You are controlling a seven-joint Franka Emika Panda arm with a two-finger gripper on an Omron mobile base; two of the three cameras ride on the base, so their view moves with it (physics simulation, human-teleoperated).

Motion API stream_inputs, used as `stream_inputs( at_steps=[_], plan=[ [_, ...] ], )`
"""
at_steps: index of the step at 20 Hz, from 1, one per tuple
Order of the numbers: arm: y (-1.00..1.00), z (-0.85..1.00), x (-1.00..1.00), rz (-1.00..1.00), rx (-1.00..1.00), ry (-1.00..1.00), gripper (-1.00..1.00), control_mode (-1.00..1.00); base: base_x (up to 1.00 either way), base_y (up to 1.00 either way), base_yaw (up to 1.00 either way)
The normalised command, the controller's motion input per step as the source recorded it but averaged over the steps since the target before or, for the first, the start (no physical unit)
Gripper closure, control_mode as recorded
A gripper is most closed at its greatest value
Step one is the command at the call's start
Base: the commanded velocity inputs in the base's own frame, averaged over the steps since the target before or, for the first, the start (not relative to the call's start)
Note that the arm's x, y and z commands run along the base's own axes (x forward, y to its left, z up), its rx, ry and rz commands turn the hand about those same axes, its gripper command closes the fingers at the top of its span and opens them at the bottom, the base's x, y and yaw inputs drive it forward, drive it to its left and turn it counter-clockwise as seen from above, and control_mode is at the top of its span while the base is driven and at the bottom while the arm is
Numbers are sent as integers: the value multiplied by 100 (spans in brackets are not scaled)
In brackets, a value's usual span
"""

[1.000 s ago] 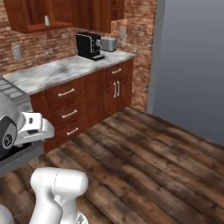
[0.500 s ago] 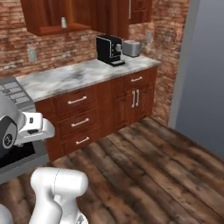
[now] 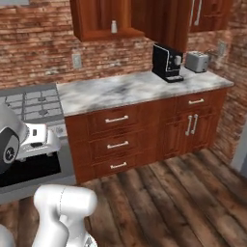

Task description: Move the shaker and syrup bottle from the cabinet to the dining counter.

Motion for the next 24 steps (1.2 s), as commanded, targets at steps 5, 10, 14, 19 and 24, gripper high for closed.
stream_inputs(
  at_steps=[5,10,14,19,24],
  plan=[
    [0,0,0,0,0,0,-100,100,62,-19,41],
    [0,0,0,0,0,0,-100,100,61,-27,31],
    [0,0,0,0,0,0,-100,100,62,-36,18],
    [0,0,0,0,0,0,-100,100,45,-54,5],
    [0,0,0,0,0,0,-100,100,52,-52,2]
  ],
)
